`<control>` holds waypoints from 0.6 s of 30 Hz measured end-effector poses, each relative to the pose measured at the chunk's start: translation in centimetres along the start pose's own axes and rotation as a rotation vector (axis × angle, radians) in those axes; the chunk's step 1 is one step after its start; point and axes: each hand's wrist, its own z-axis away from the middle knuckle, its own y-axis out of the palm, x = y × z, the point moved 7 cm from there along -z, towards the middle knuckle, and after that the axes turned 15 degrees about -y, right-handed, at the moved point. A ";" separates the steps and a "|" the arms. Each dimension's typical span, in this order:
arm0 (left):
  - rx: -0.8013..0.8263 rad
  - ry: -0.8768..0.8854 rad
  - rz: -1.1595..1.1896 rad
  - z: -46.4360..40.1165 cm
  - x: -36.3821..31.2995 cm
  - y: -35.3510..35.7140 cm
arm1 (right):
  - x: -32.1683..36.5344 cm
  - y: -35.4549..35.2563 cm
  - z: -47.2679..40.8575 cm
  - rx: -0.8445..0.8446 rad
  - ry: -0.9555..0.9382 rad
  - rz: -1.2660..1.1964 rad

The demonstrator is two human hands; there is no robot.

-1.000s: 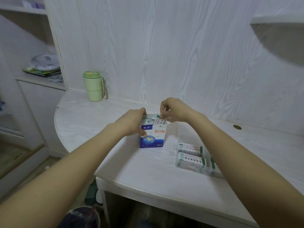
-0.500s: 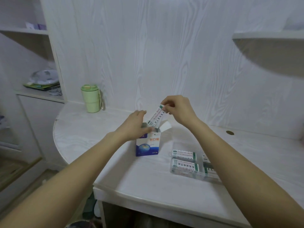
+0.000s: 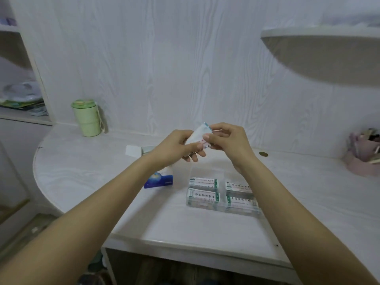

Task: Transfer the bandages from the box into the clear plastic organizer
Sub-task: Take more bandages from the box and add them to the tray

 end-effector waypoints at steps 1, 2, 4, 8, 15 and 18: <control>0.013 -0.011 0.002 0.2 0.2 0.6 | -0.2 -0.4 0.4 -0.014 0.017 0.013; 0.029 -0.030 0.006 0.3 0.4 1.1 | -0.5 -0.7 0.8 -0.028 0.030 0.024; 0.040 -0.079 0.050 0.5 1.0 1.9 | -1.0 -1.2 1.6 -0.037 0.055 0.029; -0.024 -0.129 0.125 0.9 1.7 2.0 | -1.7 -1.4 3.1 -0.029 0.107 -0.001; -0.048 -0.149 0.087 1.7 2.3 2.6 | -3.3 -2.0 4.8 -0.014 0.202 0.105; -0.109 -0.140 0.035 1.7 2.1 2.5 | -3.7 -1.9 5.0 0.001 0.232 0.123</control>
